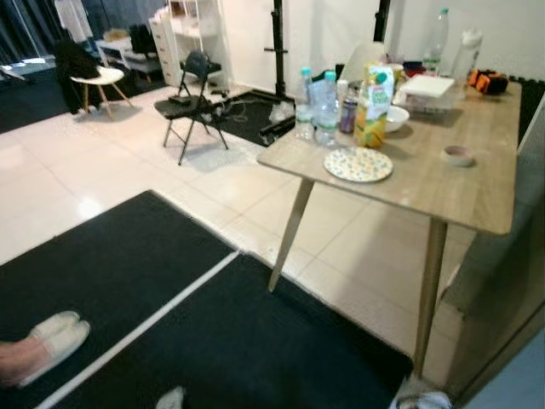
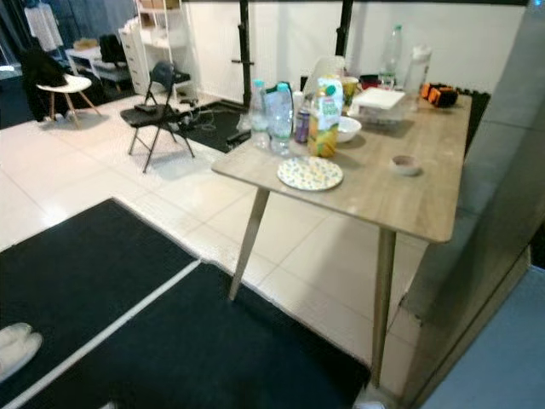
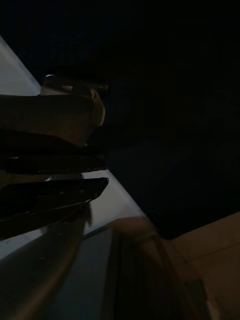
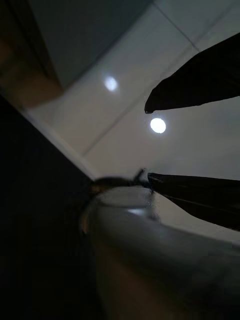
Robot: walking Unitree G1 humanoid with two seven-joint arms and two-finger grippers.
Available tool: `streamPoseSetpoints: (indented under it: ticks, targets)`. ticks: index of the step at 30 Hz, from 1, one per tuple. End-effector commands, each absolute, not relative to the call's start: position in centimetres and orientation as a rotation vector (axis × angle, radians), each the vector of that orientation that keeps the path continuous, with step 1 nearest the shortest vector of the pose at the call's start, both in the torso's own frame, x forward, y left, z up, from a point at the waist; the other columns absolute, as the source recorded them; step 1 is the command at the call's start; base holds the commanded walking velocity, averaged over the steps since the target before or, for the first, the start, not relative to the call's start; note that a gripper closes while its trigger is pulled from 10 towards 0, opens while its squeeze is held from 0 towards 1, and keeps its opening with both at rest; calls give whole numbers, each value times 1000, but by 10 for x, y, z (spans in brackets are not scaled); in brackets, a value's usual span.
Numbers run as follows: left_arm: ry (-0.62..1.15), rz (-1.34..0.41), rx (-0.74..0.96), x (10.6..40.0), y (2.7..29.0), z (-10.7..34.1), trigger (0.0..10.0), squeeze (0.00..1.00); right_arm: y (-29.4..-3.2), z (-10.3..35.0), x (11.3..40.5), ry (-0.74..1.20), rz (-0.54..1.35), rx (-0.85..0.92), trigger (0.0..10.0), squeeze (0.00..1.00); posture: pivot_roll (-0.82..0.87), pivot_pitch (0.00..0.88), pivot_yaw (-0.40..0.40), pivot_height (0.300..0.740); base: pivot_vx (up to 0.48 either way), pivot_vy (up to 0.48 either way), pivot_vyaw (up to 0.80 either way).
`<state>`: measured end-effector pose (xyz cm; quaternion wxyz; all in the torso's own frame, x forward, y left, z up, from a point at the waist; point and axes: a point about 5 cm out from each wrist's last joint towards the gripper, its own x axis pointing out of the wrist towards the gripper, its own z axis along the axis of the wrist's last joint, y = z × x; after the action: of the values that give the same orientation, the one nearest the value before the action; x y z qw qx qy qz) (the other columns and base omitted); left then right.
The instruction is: Restocking fridge
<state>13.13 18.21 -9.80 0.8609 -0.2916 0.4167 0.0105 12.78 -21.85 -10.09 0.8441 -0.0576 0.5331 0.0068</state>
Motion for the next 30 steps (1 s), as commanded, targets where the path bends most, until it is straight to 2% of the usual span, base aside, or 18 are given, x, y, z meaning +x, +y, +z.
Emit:
streamPoseSetpoints:
  ticks: [1, 30]
  targets:
    - [868, 19, -598, 135, 184, -97, 10000, 0, -222, -100, 130, 1124, -11, -115, 10000, 0, -68, 0, 34, 740, 307, 0, 0]
    - [860, 18, -591, 138, 186, -95, 10000, 0, -212, -103, 127, 1146, -20, -64, 10000, 0, -59, 0, 49, 740, 309, 0, 0]
